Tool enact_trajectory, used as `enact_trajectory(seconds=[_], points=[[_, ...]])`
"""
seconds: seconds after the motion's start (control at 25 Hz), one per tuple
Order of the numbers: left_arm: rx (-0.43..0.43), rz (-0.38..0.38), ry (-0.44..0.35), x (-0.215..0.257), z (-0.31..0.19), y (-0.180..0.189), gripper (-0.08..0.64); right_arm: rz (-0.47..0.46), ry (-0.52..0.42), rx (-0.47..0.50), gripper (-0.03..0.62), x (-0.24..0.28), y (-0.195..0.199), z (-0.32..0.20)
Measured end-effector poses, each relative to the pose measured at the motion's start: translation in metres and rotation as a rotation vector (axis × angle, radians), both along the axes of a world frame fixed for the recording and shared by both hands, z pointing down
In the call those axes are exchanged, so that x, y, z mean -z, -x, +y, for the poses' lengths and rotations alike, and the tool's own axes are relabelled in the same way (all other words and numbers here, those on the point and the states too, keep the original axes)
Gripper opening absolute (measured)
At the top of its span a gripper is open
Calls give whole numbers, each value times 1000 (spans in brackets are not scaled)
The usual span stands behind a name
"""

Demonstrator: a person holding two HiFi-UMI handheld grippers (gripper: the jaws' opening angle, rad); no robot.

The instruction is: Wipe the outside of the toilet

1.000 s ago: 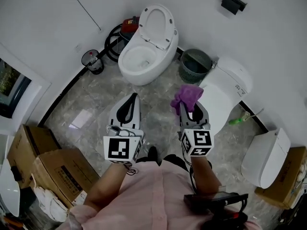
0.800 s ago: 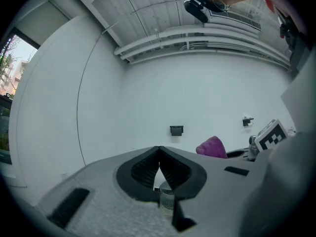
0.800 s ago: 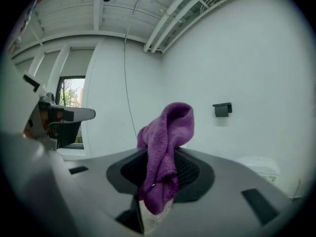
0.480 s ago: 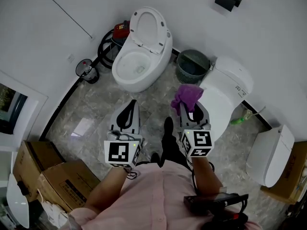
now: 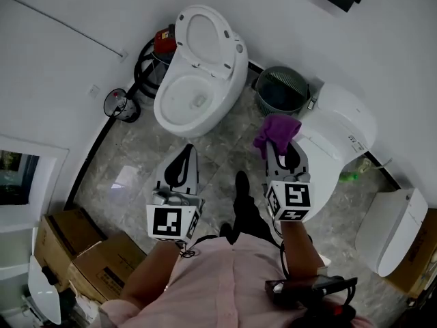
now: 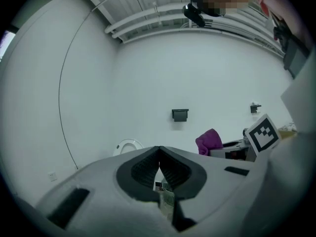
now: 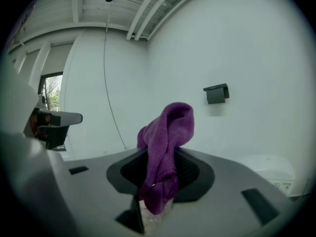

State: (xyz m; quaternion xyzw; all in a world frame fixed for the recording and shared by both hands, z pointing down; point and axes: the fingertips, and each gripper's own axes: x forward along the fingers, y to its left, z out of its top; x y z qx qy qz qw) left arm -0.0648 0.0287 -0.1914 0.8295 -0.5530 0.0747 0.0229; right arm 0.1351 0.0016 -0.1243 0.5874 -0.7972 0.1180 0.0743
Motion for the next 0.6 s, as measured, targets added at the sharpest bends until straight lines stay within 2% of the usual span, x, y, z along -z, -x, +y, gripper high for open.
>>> enact_trajectory(seconds=[0.28,0.6], points=[[12,-29,20,-6,-80,-20,8,-29,16,8,124,-12,-18,-88],[48,-13,-56,27,-124,-13,8,-23,-51,26,124,21,-14,-140]])
